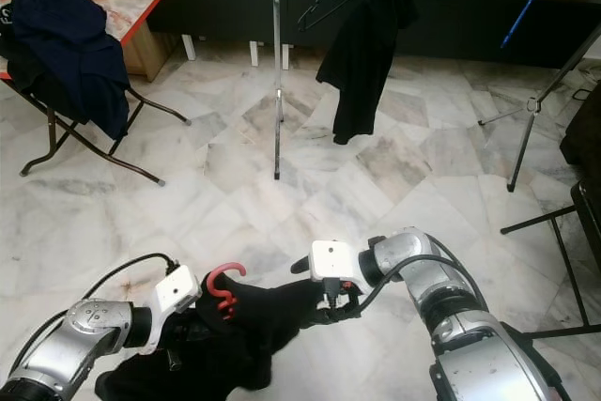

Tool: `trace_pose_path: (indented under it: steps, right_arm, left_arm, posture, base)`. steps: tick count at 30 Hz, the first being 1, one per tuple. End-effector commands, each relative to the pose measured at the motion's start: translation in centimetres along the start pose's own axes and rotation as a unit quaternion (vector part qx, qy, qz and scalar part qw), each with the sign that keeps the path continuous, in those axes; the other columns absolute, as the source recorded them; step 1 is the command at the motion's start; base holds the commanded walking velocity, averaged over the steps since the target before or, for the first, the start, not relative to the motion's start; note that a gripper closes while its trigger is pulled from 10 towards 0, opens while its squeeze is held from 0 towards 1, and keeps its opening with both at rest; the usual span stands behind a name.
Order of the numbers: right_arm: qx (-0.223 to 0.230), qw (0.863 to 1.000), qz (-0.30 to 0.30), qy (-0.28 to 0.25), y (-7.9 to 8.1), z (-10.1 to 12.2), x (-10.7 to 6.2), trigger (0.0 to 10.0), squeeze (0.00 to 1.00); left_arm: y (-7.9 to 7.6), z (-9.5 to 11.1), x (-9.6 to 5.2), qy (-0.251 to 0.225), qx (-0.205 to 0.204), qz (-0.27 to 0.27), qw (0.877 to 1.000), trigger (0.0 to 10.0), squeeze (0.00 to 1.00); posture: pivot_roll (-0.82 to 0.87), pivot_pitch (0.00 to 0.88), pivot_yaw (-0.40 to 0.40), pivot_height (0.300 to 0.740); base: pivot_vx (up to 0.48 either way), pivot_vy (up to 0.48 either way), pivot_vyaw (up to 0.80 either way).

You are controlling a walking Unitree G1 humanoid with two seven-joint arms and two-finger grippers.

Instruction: Hang hanger

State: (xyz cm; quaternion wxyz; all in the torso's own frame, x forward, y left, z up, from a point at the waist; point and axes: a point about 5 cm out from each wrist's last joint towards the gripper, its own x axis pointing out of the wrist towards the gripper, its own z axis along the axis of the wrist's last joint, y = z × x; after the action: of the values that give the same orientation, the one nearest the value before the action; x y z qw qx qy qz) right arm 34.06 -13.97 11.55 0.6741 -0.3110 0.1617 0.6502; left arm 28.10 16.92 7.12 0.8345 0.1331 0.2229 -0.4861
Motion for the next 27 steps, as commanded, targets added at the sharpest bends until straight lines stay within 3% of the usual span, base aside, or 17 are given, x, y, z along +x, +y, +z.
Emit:
trace_pose_path:
  steps: [1,4,5,6,7,10,11,12,17,21,22,23,24,25,26,27]
  right_arm:
    - [-0.006,1.000,-0.013,-0.006,-0.4,0.3,-0.5,10.0,1.00]
    - [0.001,0.999,-0.050,-0.005,-0.6,-0.1,-0.7,10.0,1.00]
    - [0.029,0.991,-0.134,0.004,-1.3,-0.8,-1.2,10.0,0.74]
    - [0.037,0.987,-0.158,0.003,-1.4,-1.0,-1.3,10.0,0.00]
    - [0.053,0.980,-0.191,-0.001,-1.5,-1.3,-1.5,10.0,0.00]
    - [0.071,0.972,-0.225,-0.002,-1.6,-1.8,-1.6,10.0,0.00]
    - [0.148,0.940,-0.308,-0.006,-0.9,-3.9,-1.6,10.0,0.00]
    - [0.148,0.940,-0.308,-0.006,-0.9,-3.9,-1.6,10.0,0.00]
    - [0.238,0.907,-0.346,-0.031,1.2,-6.1,-0.4,10.0,0.00]
    - [0.340,0.838,-0.426,-0.019,3.4,-8.8,0.6,10.0,0.00]
    - [0.401,0.792,-0.460,-0.005,4.9,-10.1,1.3,10.0,0.00]
    - [0.401,0.792,-0.460,-0.005,4.9,-10.1,1.3,10.0,0.00]
    - [0.421,0.776,-0.470,0.005,5.7,-10.6,1.7,10.0,0.00]
    - [0.457,0.743,-0.489,0.021,7.2,-11.6,2.3,10.0,0.00]
    - [0.457,0.743,-0.489,0.021,7.2,-11.6,2.3,10.0,0.00]
    - [0.503,0.702,-0.503,0.031,8.9,-12.5,2.9,10.0,0.00]
  left_arm:
    - [0.0,0.0,-0.1,-0.012,0.000,0.008,1.000,0.0,0.00]
    - [0.6,-0.2,0.0,-0.026,0.002,0.061,0.998,0.0,0.00]
    - [1.3,-0.3,-0.2,-0.045,-0.011,0.119,0.992,0.9,0.00]
    - [1.6,-0.3,-0.3,-0.052,-0.010,0.144,0.988,7.7,0.00]
    - [1.8,-0.3,-0.4,-0.060,-0.016,0.164,0.984,10.0,0.00]
    - [1.9,-0.4,-0.5,-0.067,-0.020,0.183,0.981,10.0,0.00]
    - [2.2,-0.5,-1.0,-0.095,-0.040,0.243,0.965,10.0,0.00]
    - [2.2,-0.5,-1.0,-0.095,-0.040,0.243,0.965,10.0,0.00]
    - [2.8,-0.6,-1.8,-0.119,-0.047,0.303,0.944,10.0,0.00]
    - [3.0,-1.0,-2.4,-0.127,-0.041,0.347,0.928,10.0,0.00]
    - [3.0,-1.1,-2.7,-0.134,-0.048,0.365,0.920,10.0,0.00]
    - [3.0,-1.1,-2.7,-0.134,-0.048,0.365,0.920,10.0,0.00]
    - [3.0,-1.2,-2.9,-0.139,-0.051,0.373,0.916,10.0,0.00]
    - [2.8,-1.4,-3.3,-0.145,-0.057,0.387,0.909,10.0,0.00]
    - [2.8,-1.4,-3.3,-0.145,-0.057,0.387,0.909,10.0,0.00]
    - [2.5,-1.8,-3.8,-0.148,-0.062,0.399,0.903,10.0,0.00]
  posture:
    - [0.05,0.161,-0.035,0.740]
    - [0.05,0.157,-0.037,0.740]
    - [0.05,0.156,-0.039,0.740]
    - [0.05,0.157,-0.043,0.740]
    - [0.05,0.157,-0.044,0.740]
    - [0.05,0.157,-0.044,0.740]
    - [0.05,0.162,-0.045,0.740]
    - [0.05,0.162,-0.045,0.740]
    - [0.04,0.165,-0.042,0.740]
    - [0.03,0.167,-0.042,0.740]
    - [0.02,0.168,-0.041,0.740]
    - [0.02,0.168,-0.041,0.740]
    - [0.02,0.172,-0.040,0.740]
    - [0.03,0.176,-0.036,0.740]
    - [0.03,0.176,-0.036,0.740]
    - [0.03,0.183,-0.035,0.740]
  base:
    - [0.000,0.000,0.00]
    - [0.000,0.000,0.00]
    - [0.000,0.000,0.00]
    - [0.000,0.000,0.00]
    - [0.000,0.000,0.00]
    - [0.000,0.000,0.00]
    - [0.000,0.000,0.00]
    - [0.000,0.000,0.00]
    - [0.000,0.000,0.00]
    - [0.000,0.000,0.00]
    - [0.000,0.000,0.00]
    - [0.000,0.000,0.00]
    - [0.000,0.000,0.00]
    - [0.000,0.000,0.00]
    - [0.000,0.000,0.00]
    - [0.000,0.000,0.00]
